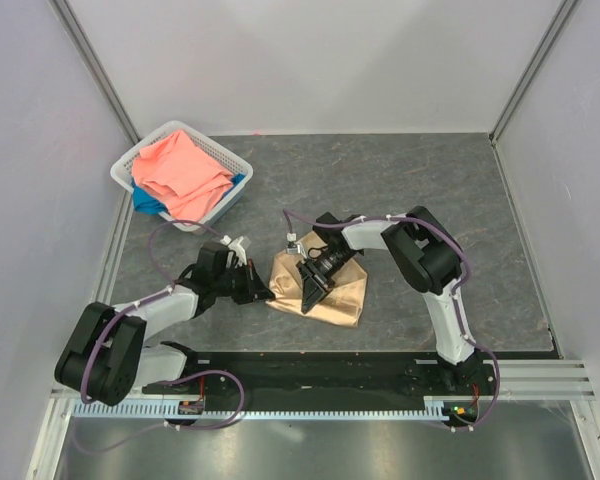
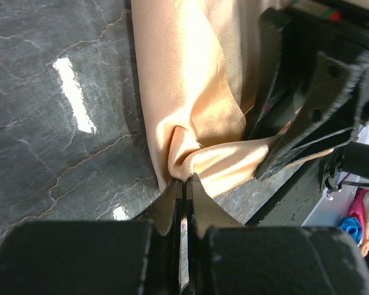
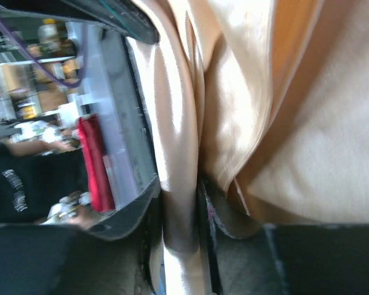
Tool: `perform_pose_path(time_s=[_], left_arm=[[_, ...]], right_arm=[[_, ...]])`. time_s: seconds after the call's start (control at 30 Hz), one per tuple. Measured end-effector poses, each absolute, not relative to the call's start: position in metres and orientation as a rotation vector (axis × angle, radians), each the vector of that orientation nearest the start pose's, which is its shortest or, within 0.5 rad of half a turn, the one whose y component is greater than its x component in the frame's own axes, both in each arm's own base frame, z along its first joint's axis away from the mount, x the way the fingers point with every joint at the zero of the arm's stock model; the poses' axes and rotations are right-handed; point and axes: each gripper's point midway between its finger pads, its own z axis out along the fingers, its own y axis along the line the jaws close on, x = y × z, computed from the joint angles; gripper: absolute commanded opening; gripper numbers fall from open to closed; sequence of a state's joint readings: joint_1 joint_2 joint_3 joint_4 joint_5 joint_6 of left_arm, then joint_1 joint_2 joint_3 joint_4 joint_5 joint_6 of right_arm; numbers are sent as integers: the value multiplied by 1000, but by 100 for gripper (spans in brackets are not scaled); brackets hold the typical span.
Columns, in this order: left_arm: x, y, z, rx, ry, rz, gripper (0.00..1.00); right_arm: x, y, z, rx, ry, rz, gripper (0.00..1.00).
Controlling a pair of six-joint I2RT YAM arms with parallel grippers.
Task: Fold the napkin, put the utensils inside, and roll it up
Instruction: Roll the napkin with the utensil
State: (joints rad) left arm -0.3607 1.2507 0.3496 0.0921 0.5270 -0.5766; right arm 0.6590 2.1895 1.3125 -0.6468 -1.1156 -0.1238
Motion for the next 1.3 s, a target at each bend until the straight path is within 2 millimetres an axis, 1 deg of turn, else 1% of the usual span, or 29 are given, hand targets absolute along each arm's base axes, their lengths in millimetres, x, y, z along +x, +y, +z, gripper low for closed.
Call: perform_pose_path(time_s=[0.07,0.17,0.33,0.37,0.47,0.5,0.57,0.63,0.67,0.77,0.87,1.0,1.13,1.3], left_arm=[[204,-192,31,-9,2524,-1042,2],[204,-192,29,-29,2572,-1029,2],[201,-191,22,-60,2651,-1014,2],[201,-191,21,-64,2661,-1012,2],[202,-191,22,-74,2685,-1006,2],[202,-191,23,-76,2691,-1005,2],[202,-191,23,-82,2707,-1002,2],[202,-191,22,-86,2717,-1001,2],[202,-191,22,-87,2722,-1001,2],[201,-192,23,-92,2735,-1000,2],[201,-192,23,-96,2747,-999,2],[199,-191,23,-100,2756,-998,2],[199,-191,23,-101,2761,-996,2],[199,-191,23,-105,2771,-993,2]], right_arm=[[180,332,25,-1160,2649,1685,50],[192,330,36,-1190,2619,1533,55],[214,327,60,-1239,2511,1226,60],[217,327,65,-1257,2462,1122,61],[211,329,77,-1313,2330,913,63],[205,333,80,-1333,2269,849,64],[188,336,82,-1374,2166,760,64],[175,338,80,-1404,2090,693,64],[173,338,78,-1409,2071,668,65],[177,339,71,-1407,2037,577,64],[181,344,69,-1412,1996,505,65],[180,348,57,-1447,1980,456,64],[179,346,44,-1478,1998,433,64],[178,346,41,-1488,2003,432,63]])
